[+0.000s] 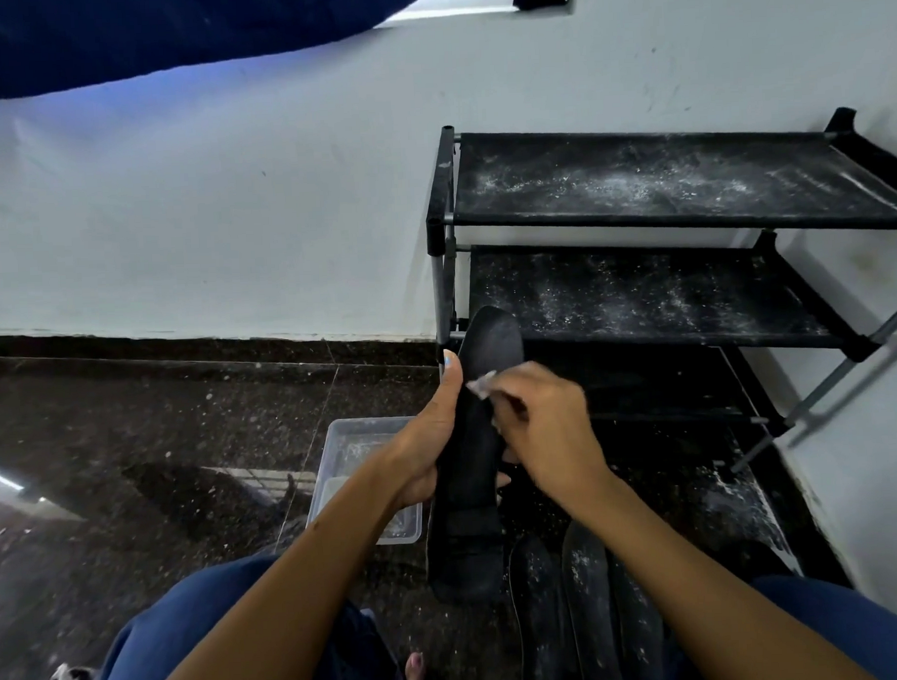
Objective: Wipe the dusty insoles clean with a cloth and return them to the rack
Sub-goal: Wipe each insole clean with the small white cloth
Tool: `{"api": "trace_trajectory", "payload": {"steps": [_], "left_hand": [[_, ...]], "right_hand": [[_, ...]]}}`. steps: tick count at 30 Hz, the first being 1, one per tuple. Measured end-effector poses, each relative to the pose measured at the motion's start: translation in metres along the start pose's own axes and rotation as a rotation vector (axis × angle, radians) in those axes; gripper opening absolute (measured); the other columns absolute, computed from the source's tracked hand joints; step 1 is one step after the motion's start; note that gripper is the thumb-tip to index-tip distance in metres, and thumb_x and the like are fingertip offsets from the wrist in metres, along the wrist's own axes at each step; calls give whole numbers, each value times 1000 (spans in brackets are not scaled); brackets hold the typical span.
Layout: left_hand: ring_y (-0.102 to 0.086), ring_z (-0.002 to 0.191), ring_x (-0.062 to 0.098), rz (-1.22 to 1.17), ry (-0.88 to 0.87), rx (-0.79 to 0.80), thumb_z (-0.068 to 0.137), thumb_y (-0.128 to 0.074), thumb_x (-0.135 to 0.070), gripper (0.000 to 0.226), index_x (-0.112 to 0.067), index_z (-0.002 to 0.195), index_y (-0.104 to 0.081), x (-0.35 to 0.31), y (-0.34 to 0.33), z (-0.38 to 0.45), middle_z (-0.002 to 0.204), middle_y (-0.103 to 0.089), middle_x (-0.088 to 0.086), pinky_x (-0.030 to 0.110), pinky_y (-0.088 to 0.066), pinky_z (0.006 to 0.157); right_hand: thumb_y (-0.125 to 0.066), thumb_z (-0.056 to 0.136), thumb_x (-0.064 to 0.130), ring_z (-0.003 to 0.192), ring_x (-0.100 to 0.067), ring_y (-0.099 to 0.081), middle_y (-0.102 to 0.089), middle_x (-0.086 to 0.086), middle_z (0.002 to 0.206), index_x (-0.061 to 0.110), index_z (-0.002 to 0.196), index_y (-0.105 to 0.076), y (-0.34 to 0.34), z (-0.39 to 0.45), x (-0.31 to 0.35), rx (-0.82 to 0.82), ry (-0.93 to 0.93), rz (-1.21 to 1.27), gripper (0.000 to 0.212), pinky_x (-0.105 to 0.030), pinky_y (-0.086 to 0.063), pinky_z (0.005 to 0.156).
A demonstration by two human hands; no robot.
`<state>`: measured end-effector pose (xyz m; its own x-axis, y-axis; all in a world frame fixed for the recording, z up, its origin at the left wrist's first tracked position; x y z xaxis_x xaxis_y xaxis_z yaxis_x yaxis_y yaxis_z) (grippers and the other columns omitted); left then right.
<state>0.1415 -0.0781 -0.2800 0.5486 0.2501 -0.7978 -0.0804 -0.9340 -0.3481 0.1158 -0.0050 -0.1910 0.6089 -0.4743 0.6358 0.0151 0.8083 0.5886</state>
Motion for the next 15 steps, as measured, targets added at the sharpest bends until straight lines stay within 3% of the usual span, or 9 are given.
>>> {"api": "trace_trajectory", "payload": {"steps": [3, 6, 9, 13, 15], "left_hand": [[-62, 89, 31, -35, -13, -50, 80, -22, -77, 88, -5, 110, -64, -3, 3, 0, 104, -61, 22, 42, -54, 80], [-64, 79, 26, -23, -19, -73, 83, -21, -75, 81, -10, 101, -67, -6, 1, 0, 91, -66, 17, 42, -54, 79], [-65, 80, 25, -16, -25, -123, 84, -21, -74, 81, -10, 96, -69, -8, 4, 0, 91, -67, 16, 42, -54, 81], [-70, 67, 20, -78, -65, -229, 87, -27, -69, 78, -12, 69, -77, -11, 16, 2, 79, -72, 12, 28, -59, 61], [-69, 78, 24, -80, -74, -206, 86, -24, -71, 79, -11, 88, -75, -13, 13, 2, 90, -71, 16, 36, -58, 72]], "right_hand": [[-60, 79, -4, 85, -14, -65, -69, -3, 92, 9, 91, -72, -11, -3, 4, 73, 26, -34, 21, -24, -52, 80], [-59, 82, -2, 79, -14, -65, -68, -3, 90, 11, 92, -72, 1, 3, -16, -8, -109, -78, 20, -29, -54, 73], [-59, 82, 1, 79, -18, -64, -68, -5, 88, 10, 89, -72, -4, 2, -10, 32, -67, -119, 17, -36, -54, 72], [-58, 83, 5, 85, -19, -63, -67, -3, 89, 11, 93, -72, -22, -6, 3, 183, 10, -118, 18, -37, -53, 75], [-56, 83, 5, 84, -20, -63, -67, -4, 90, 10, 93, -72, -13, -2, -5, 122, -40, -121, 19, -37, -54, 74]]}}
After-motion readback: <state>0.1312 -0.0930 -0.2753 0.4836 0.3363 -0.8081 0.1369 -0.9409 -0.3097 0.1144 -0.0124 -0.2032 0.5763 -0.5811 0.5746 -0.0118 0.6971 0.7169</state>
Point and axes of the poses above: each hand's wrist, its own z-axis towards the middle knuckle, its own y-axis out of the back of the hand, x = y × z, the point moved 10 cm from there along z, towards the middle knuckle
